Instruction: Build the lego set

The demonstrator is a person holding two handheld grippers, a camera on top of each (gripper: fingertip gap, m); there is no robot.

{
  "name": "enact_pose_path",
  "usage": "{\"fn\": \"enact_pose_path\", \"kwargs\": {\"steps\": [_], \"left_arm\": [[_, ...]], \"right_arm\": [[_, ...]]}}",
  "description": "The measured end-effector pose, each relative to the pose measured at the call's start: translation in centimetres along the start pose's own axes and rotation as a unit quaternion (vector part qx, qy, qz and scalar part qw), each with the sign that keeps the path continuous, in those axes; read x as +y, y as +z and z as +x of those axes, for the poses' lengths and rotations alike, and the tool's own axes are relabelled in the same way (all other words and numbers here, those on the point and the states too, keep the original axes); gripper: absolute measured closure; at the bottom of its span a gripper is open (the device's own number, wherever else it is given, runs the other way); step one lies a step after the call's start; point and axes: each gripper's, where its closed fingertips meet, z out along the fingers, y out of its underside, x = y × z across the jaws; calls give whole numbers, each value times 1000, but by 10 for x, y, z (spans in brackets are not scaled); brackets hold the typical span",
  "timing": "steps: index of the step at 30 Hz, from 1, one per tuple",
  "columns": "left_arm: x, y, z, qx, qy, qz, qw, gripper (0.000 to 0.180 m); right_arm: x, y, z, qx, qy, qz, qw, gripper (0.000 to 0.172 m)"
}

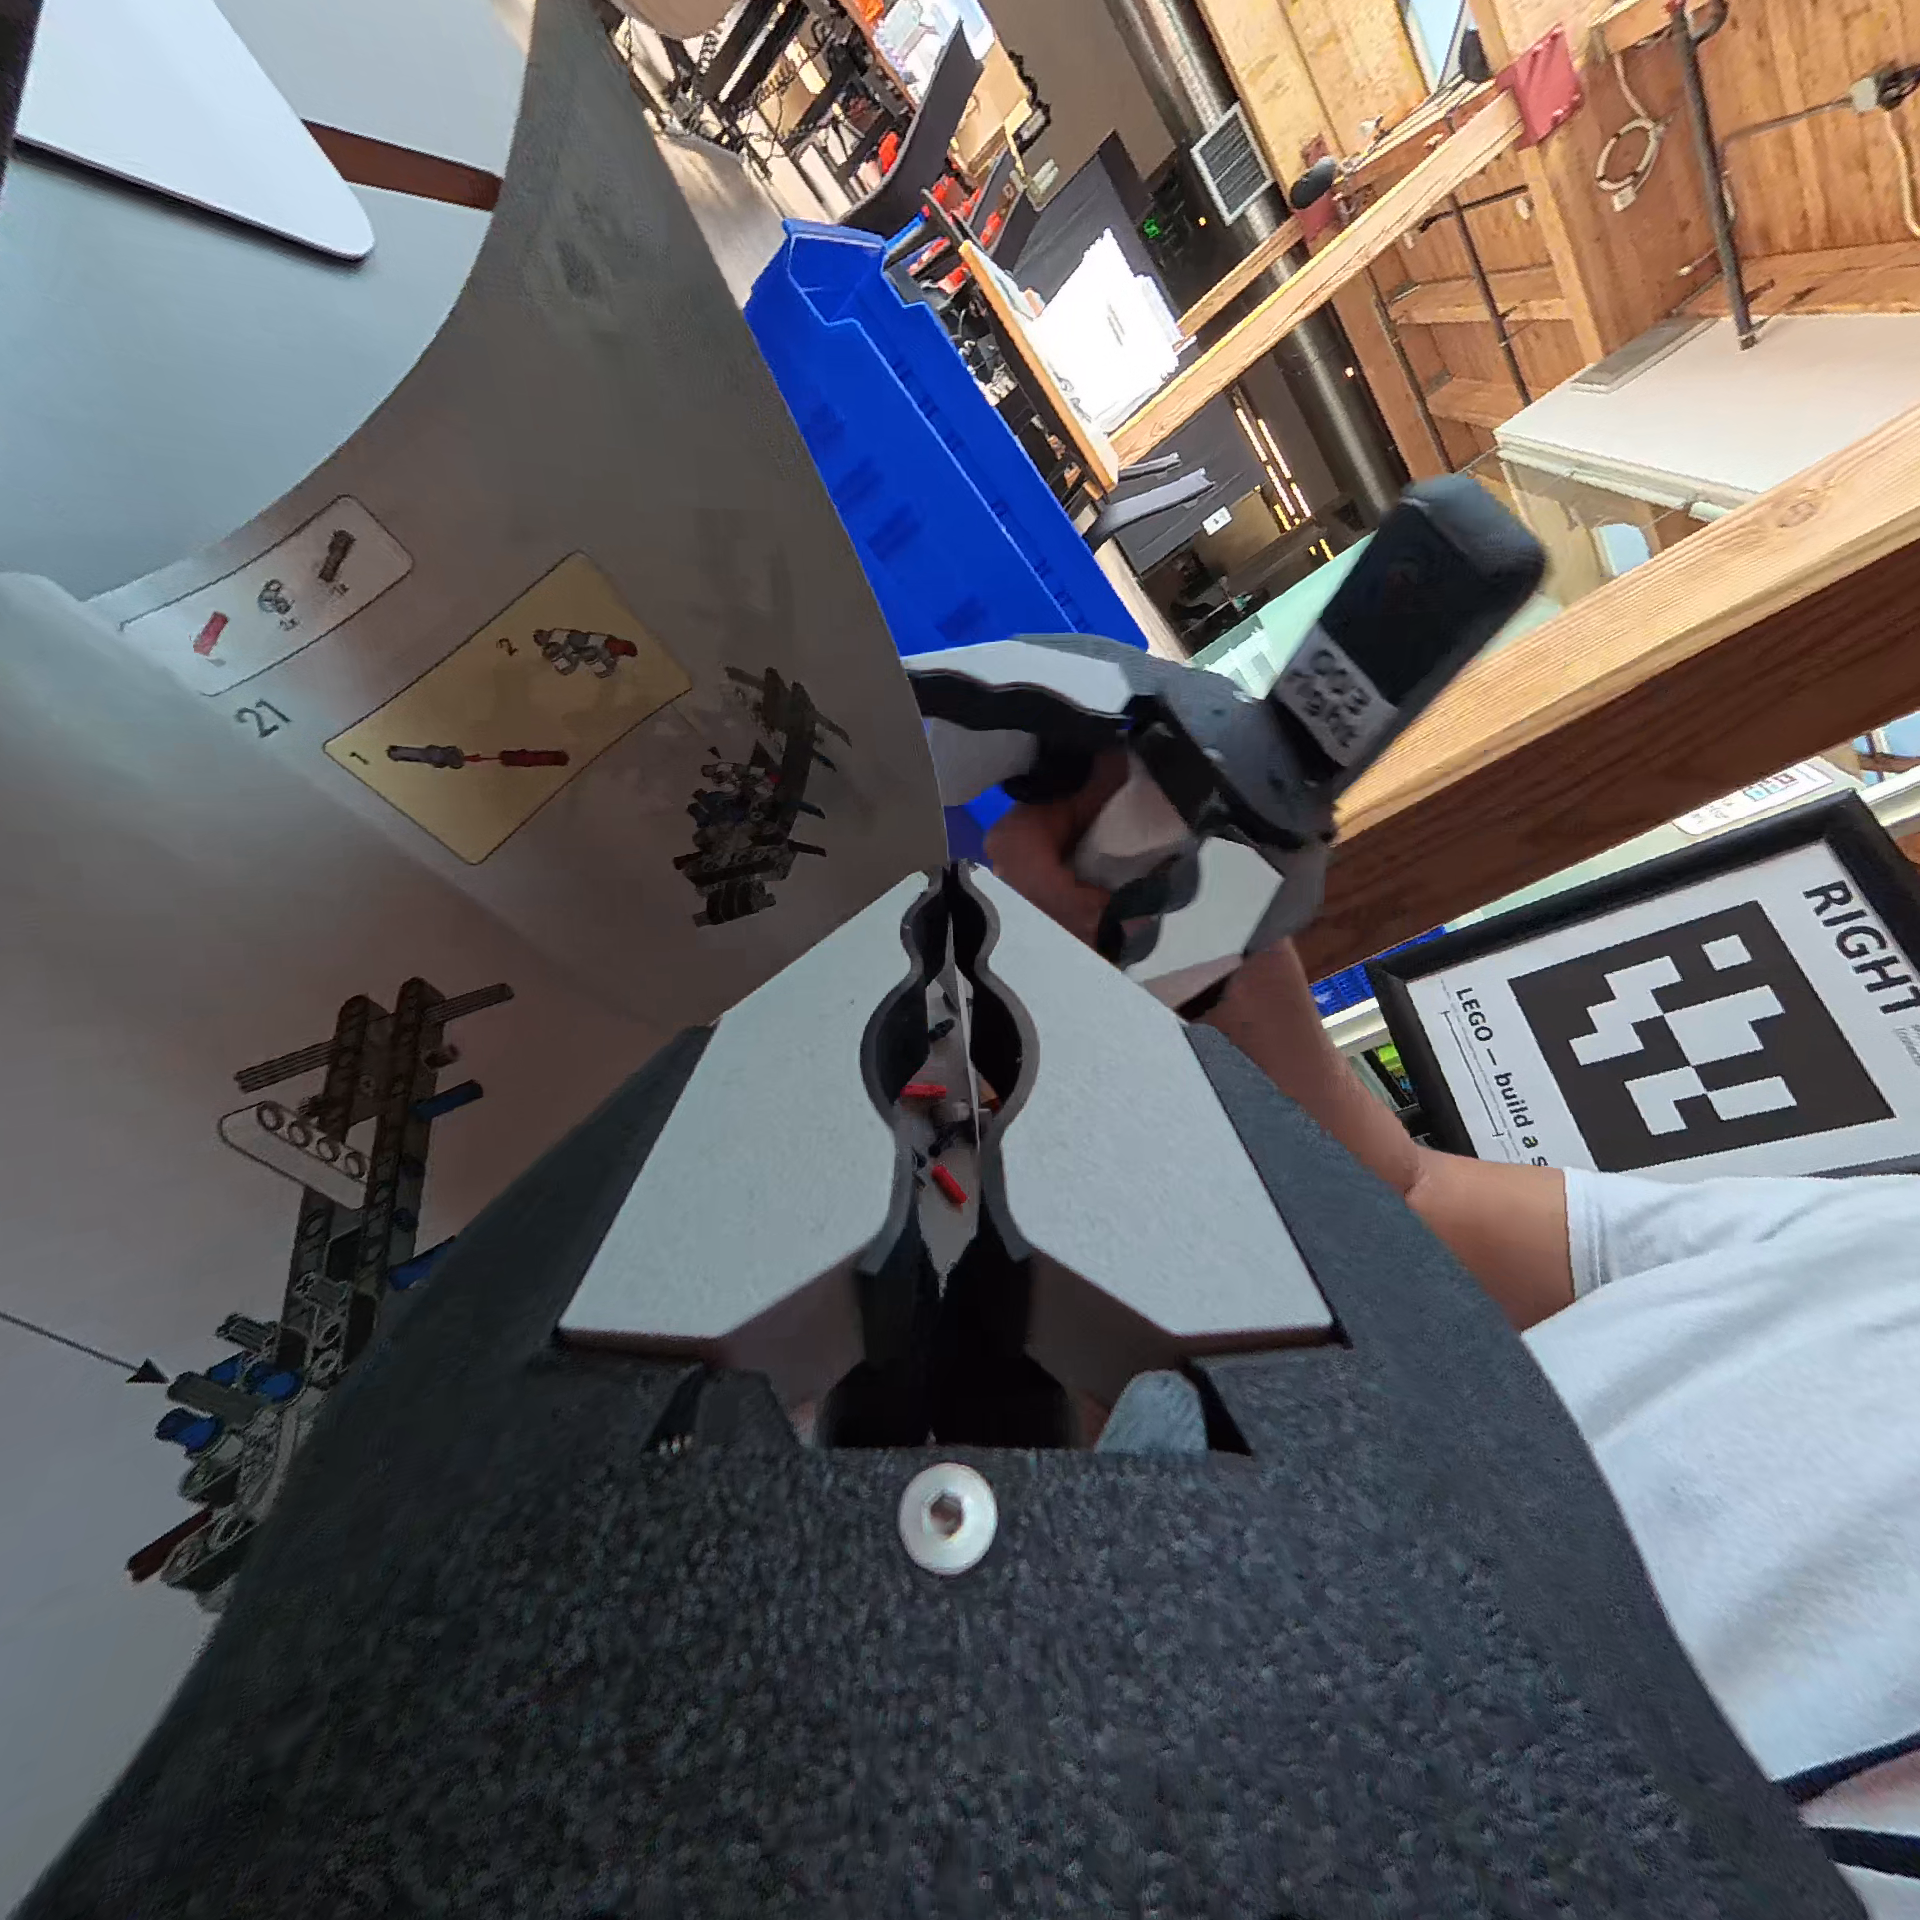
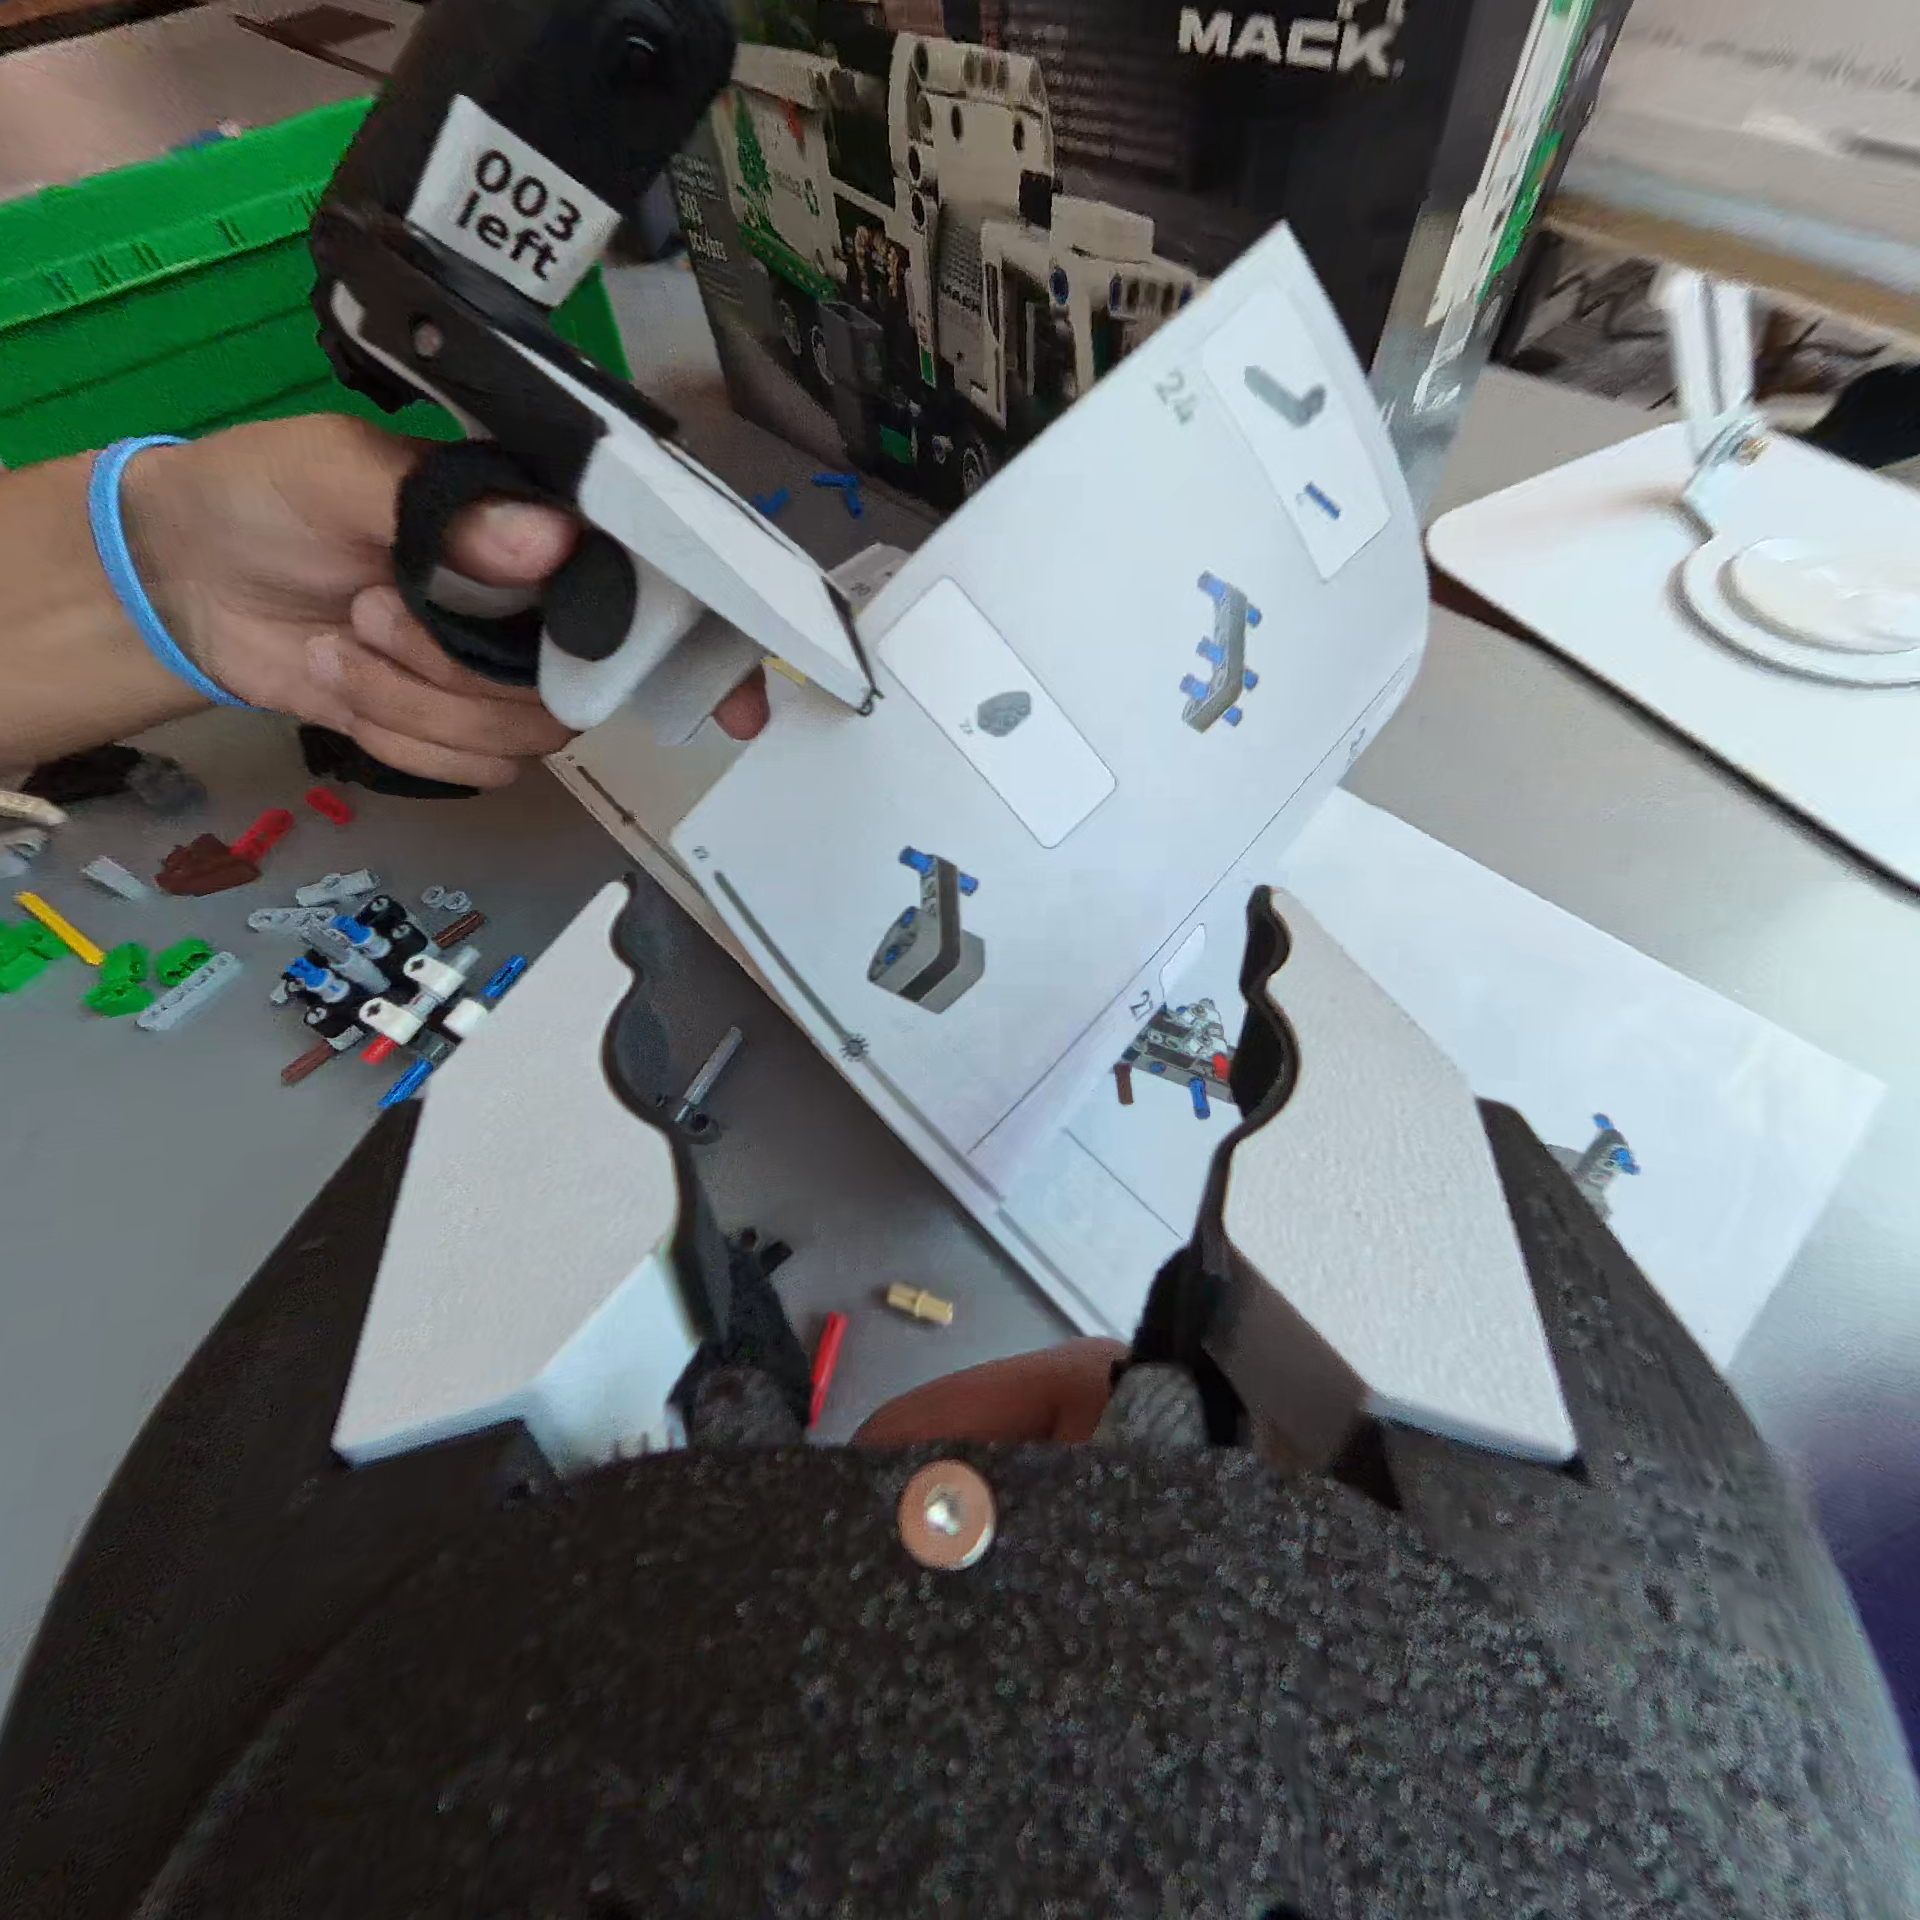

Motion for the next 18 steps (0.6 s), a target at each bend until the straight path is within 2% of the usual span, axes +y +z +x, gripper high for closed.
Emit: {"fn": "enact_pose_path", "kwargs": {"steps": [1,3,5,6,12,18], "left_arm": [[-2,0,3,10,1,5,1000,180],[-3,2,8,26,0,8,1000,180],[-6,4,16,49,2,12,999,180],[-7,5,19,59,2,13,998,180],[-5,19,38,114,9,-1,993,170],[-9,20,38,126,10,13,992,171]], "right_arm": [[6,9,5,-28,31,-10,999,60],[15,21,-5,-135,113,-36,984,54],[6,17,-20,-237,189,-9,953,49],[1,13,-23,-262,205,10,943,60],[-1,6,-21,-297,231,36,926,79],[-6,2,-13,-310,253,63,914,95]]}}
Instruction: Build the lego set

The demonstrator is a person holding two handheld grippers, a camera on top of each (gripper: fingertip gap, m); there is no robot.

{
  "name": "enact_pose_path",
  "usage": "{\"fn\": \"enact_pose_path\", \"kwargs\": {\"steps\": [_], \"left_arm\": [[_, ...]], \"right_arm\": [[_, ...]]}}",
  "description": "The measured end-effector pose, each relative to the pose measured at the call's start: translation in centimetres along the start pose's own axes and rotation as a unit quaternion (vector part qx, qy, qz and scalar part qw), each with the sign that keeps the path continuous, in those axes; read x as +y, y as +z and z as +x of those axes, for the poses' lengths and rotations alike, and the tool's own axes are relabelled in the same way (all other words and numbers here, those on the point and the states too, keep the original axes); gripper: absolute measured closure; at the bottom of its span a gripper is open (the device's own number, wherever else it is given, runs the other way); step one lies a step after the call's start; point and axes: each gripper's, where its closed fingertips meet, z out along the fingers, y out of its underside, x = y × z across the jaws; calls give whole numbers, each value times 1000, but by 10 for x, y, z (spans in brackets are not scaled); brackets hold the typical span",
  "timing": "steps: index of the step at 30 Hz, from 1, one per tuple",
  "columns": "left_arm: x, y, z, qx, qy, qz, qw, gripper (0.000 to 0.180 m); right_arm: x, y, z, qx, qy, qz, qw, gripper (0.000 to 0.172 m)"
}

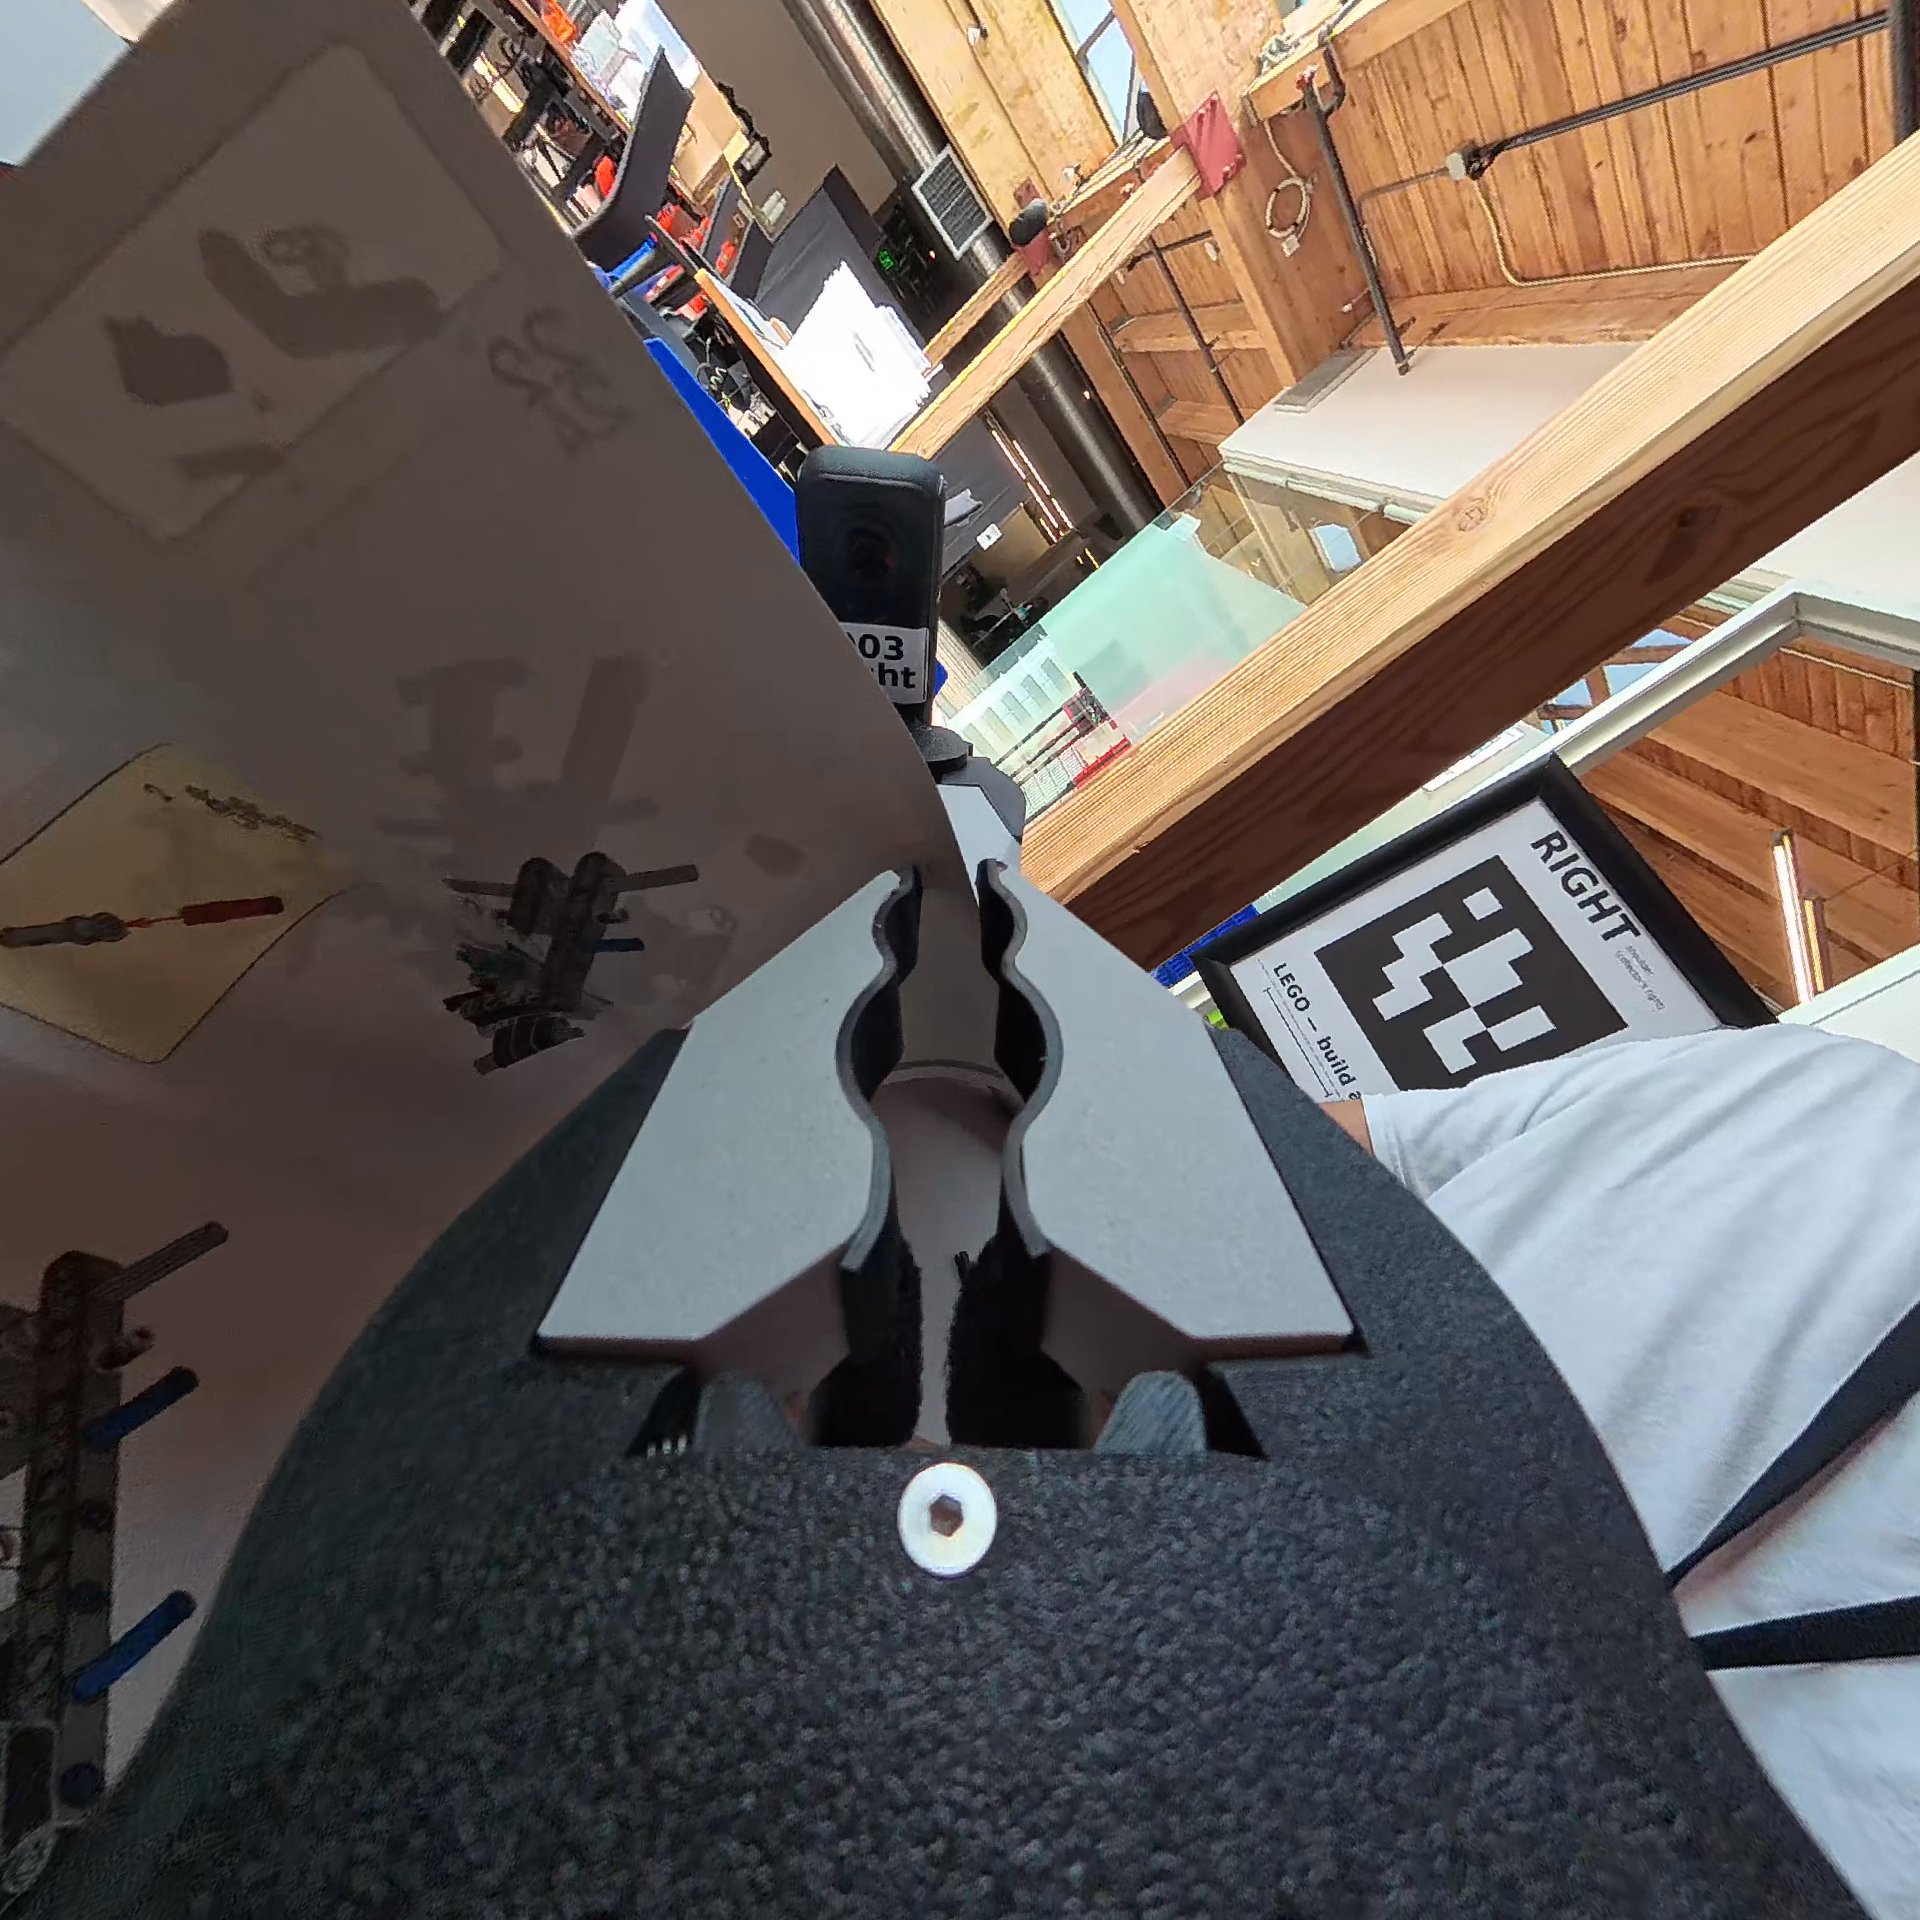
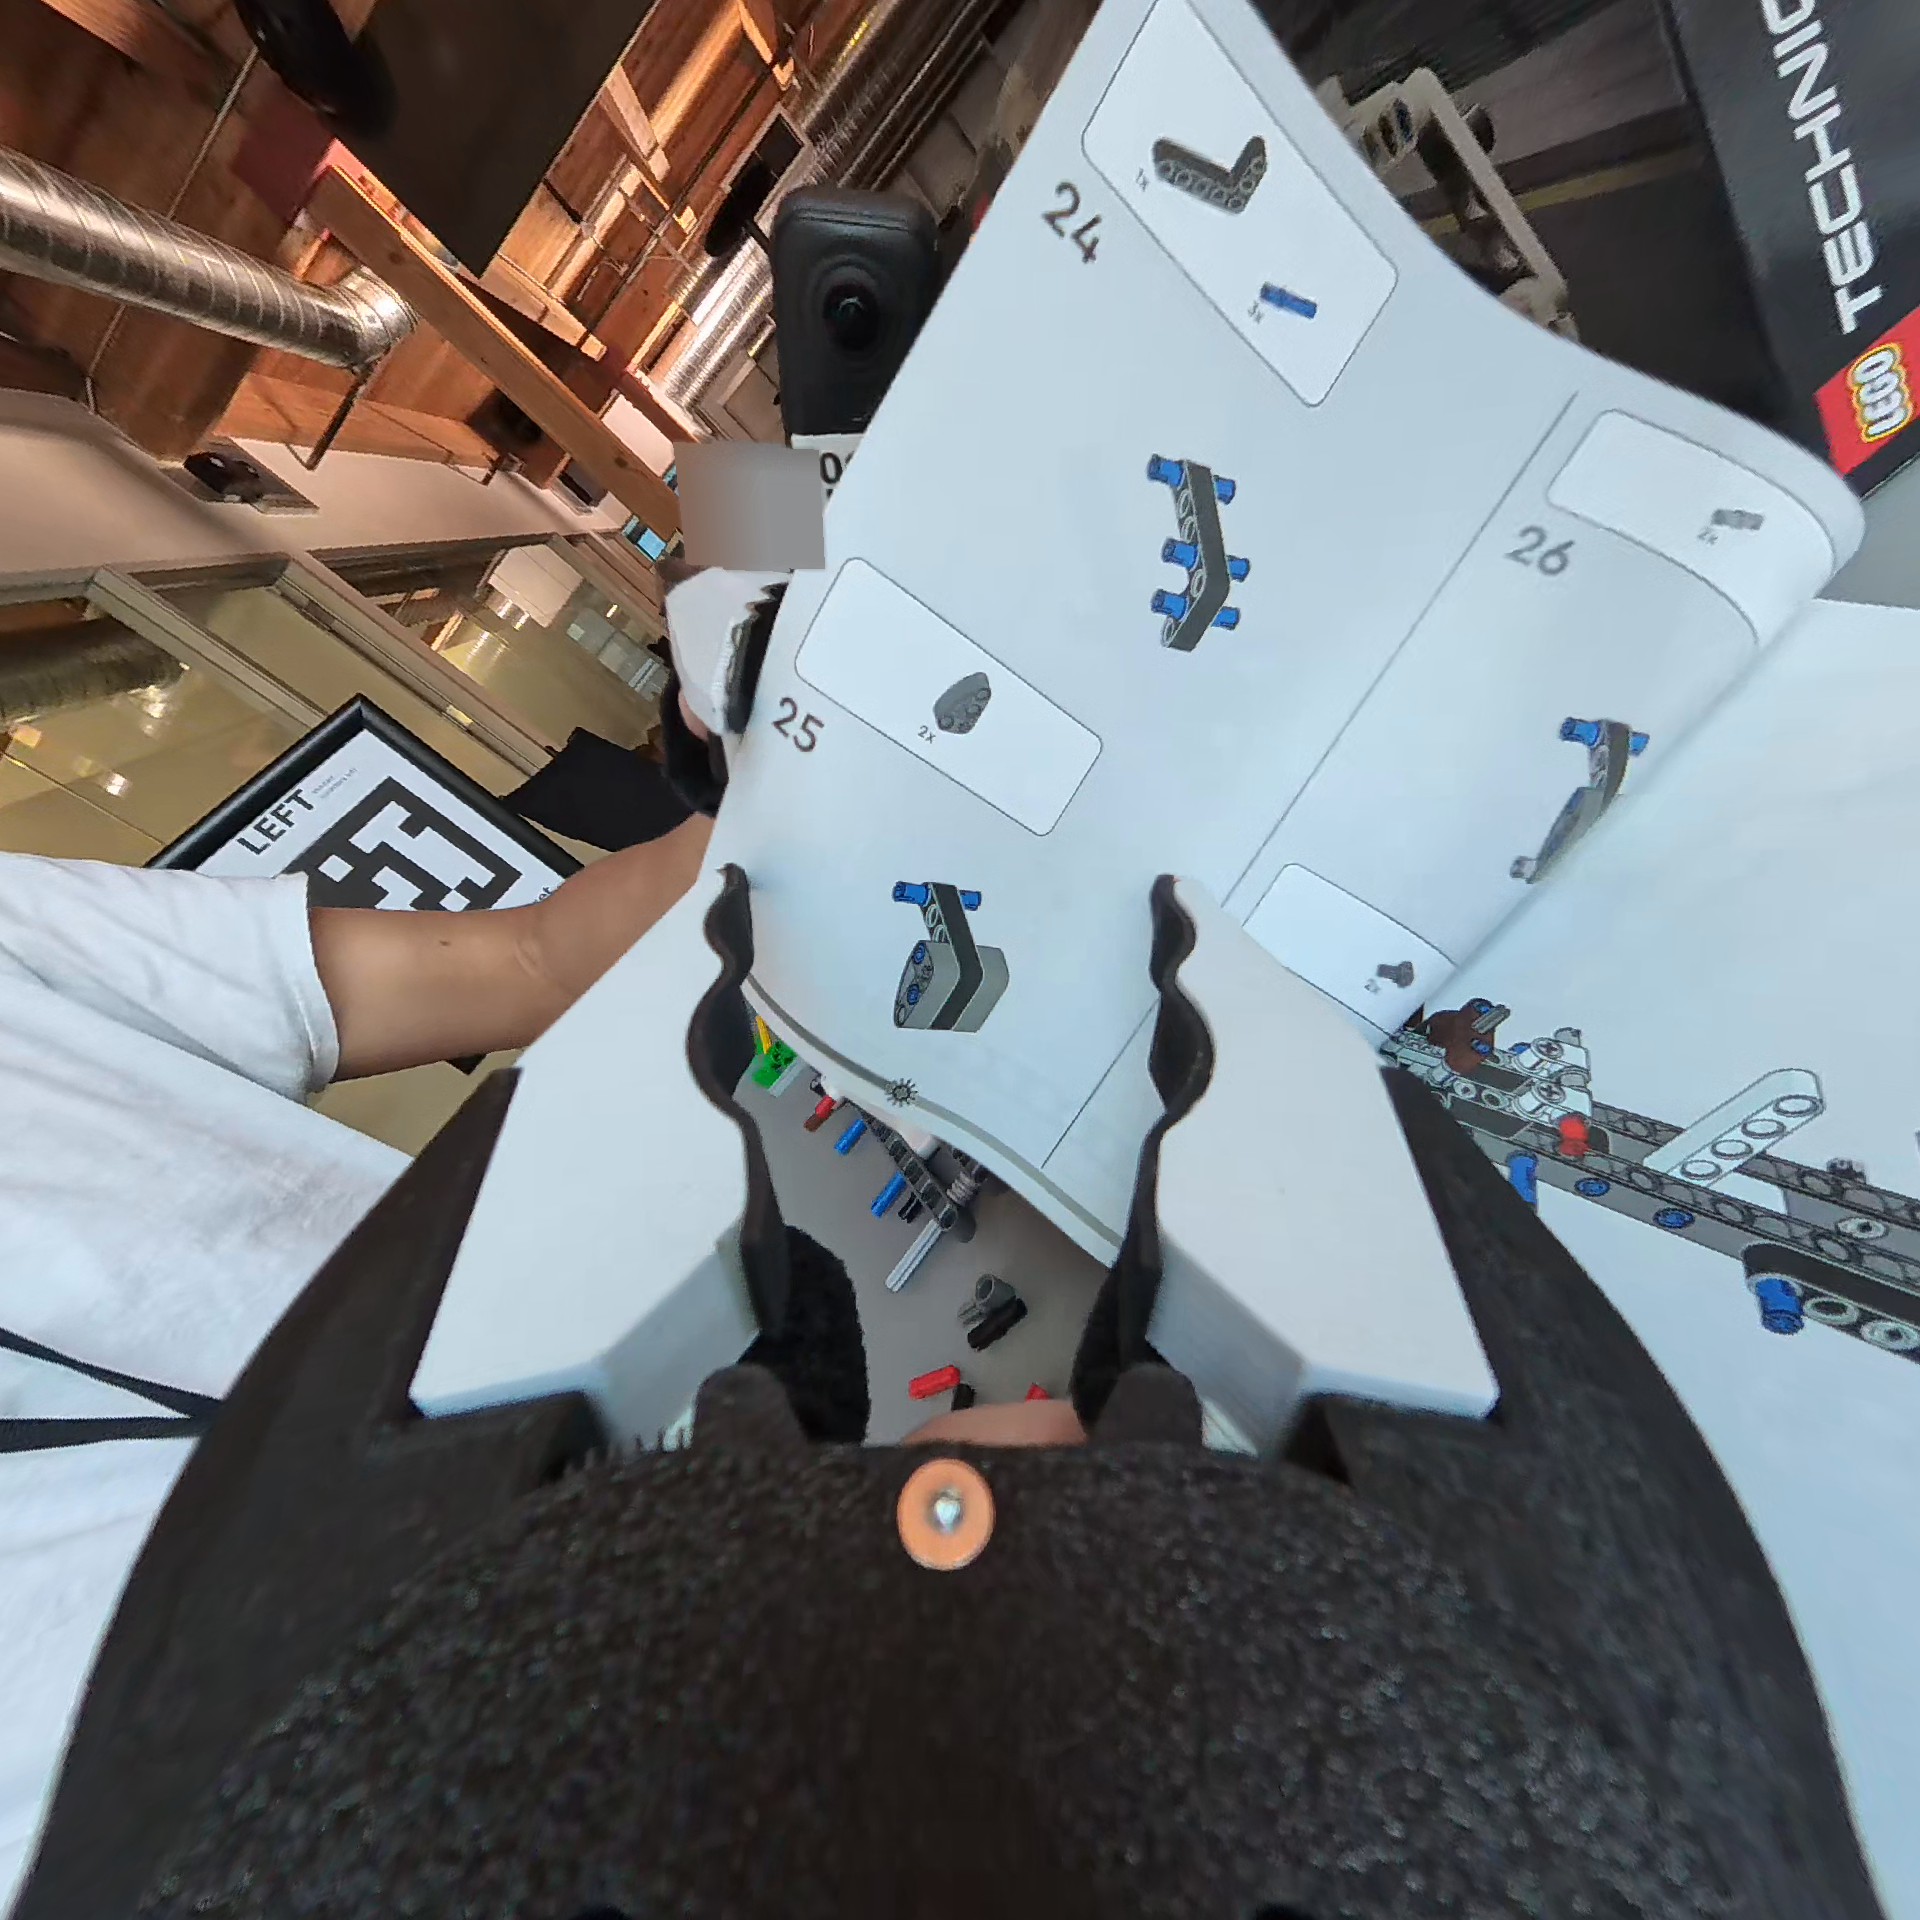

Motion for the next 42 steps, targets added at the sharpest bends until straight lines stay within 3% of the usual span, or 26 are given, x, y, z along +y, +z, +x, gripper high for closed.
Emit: {"fn": "enact_pose_path", "kwargs": {"steps": [8,19,42], "left_arm": [[3,2,6,15,9,-4,1000,178],[1,11,13,31,21,-4,999,173],[3,17,15,42,36,-5,998,175]], "right_arm": [[-10,-8,0,-18,21,30,999,102],[-20,-14,-6,-40,34,58,997,113],[-23,-18,-7,-63,57,71,994,115]]}}
